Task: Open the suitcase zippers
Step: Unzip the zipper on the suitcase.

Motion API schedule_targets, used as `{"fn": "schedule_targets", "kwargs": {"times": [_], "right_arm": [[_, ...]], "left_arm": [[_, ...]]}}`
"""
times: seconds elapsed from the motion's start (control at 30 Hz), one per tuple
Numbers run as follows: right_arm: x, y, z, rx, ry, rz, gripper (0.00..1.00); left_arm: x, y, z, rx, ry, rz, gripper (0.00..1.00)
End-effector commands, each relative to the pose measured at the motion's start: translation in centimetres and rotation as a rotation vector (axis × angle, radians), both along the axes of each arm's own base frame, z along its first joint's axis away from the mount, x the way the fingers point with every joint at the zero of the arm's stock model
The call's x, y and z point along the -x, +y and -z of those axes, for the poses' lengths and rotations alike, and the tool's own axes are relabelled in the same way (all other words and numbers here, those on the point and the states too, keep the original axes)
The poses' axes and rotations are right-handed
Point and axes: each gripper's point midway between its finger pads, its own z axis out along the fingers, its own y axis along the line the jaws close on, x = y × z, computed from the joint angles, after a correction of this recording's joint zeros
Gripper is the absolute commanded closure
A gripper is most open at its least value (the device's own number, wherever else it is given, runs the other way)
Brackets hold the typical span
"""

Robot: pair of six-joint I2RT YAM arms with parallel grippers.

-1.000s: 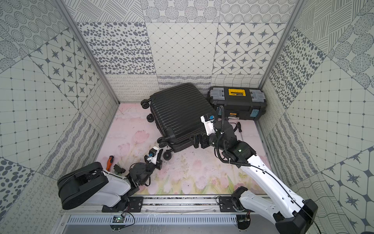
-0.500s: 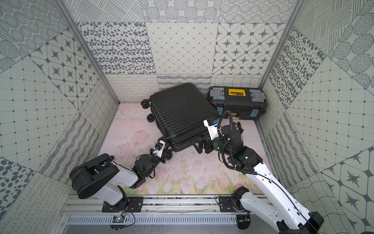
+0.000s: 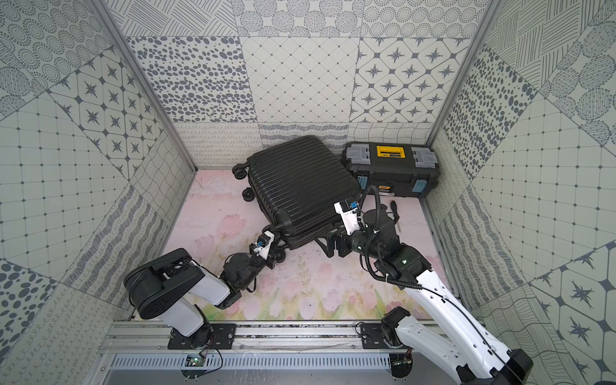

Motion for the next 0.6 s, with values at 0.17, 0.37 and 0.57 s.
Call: {"fn": "schedule_targets", "kwargs": {"times": [0.17,0.37,0.57], "right_arm": [[0.1,0.4,-0.8,-0.033,-0.018,-0.015,0.01],[0.4,0.4,-0.7,-0.039,-0.013,-0.024,0.01],[0.8,0.4,-0.4,-0.049,0.005,-0.032,0.01]], "left_arm": [[0.8,-0.4,0.9,-0.012,0.030,0.035,0.82],[0.6,-0.4,0.9,-0.019,0.025,0.032,0.76],[-0.2,-1.2,0.2,-0.015,0.004,0.045,0.78]]}}
